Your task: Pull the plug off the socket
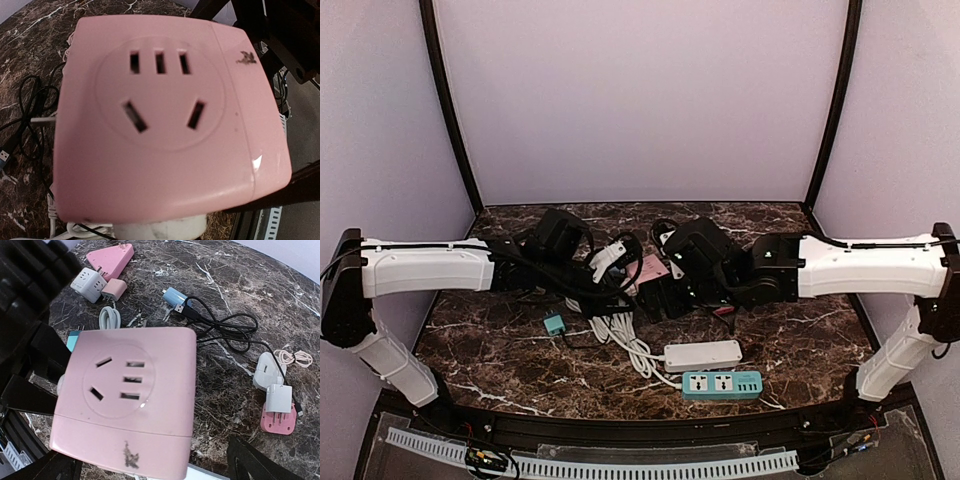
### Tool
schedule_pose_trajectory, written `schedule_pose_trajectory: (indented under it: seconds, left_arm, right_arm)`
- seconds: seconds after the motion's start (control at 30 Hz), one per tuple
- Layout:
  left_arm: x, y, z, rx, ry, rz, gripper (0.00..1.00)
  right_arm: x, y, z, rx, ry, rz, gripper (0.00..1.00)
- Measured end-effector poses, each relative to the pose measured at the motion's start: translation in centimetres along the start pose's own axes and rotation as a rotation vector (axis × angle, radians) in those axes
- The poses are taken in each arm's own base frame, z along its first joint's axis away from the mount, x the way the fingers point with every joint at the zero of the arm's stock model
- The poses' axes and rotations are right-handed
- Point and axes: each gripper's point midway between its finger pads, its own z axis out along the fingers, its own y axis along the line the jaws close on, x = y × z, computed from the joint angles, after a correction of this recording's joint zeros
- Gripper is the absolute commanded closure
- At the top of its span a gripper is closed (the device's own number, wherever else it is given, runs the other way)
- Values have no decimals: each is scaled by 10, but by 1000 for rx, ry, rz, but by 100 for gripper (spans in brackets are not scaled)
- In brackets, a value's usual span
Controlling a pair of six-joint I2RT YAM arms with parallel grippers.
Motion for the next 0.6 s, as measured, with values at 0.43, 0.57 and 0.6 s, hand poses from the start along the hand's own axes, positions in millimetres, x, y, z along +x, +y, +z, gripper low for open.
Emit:
schedule_pose_trajectory:
  seconds: [0.43, 0.57, 0.6]
  left_arm:
    - [1, 2, -1, -4, 5, -3, 99]
    - [1, 2, -1, -2, 5, -2, 99]
    - [1, 1, -1, -1, 5, -2, 99]
  right_arm:
    - [-4, -2, 8, 54, 8, -73, 15]
    - [-3, -1, 11, 60, 11, -98, 16]
    - [-3, -1, 12, 62, 12, -102, 17]
